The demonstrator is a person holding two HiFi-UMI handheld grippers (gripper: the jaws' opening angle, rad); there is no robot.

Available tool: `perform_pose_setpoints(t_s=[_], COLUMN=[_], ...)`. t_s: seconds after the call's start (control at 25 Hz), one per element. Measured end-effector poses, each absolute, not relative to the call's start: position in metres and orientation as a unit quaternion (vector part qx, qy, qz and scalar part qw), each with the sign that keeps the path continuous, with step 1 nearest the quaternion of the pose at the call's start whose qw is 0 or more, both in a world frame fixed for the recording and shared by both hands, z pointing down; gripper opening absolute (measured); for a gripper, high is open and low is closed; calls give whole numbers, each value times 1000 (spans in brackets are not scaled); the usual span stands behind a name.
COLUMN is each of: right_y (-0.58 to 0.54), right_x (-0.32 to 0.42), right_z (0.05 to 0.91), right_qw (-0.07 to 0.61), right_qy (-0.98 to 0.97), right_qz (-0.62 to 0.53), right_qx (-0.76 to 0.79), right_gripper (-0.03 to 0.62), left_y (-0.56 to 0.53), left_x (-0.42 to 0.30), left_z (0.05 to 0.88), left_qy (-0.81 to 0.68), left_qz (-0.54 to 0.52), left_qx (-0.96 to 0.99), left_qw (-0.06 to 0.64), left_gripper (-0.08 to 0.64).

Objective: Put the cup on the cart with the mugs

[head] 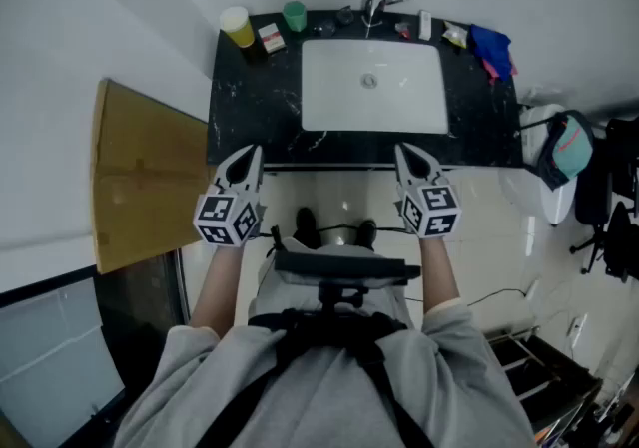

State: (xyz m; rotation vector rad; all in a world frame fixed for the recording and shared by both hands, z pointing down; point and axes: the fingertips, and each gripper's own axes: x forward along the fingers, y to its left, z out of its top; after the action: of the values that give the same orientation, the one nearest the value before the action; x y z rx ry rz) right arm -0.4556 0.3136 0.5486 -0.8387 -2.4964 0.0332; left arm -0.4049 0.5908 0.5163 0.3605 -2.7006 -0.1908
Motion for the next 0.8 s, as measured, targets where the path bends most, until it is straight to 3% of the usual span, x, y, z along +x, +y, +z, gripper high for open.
perform_pose_setpoints(t_s=[0.64, 0.8], right_y=[423, 452], right_x=[-552, -592], right_z=[515, 518], right_qw=[175, 175], right_qy=[-898, -876], right_qz=[-39, -49], right_qx=[-402, -448], right_gripper=[0, 63], left_y=[629, 632], left_x=[-464, -482], left_z=[499, 506], left_qy=[-961, -961], left_qz=[-25, -28], left_qx=[199, 190], left_qw=[192, 196], left_gripper=[6, 6])
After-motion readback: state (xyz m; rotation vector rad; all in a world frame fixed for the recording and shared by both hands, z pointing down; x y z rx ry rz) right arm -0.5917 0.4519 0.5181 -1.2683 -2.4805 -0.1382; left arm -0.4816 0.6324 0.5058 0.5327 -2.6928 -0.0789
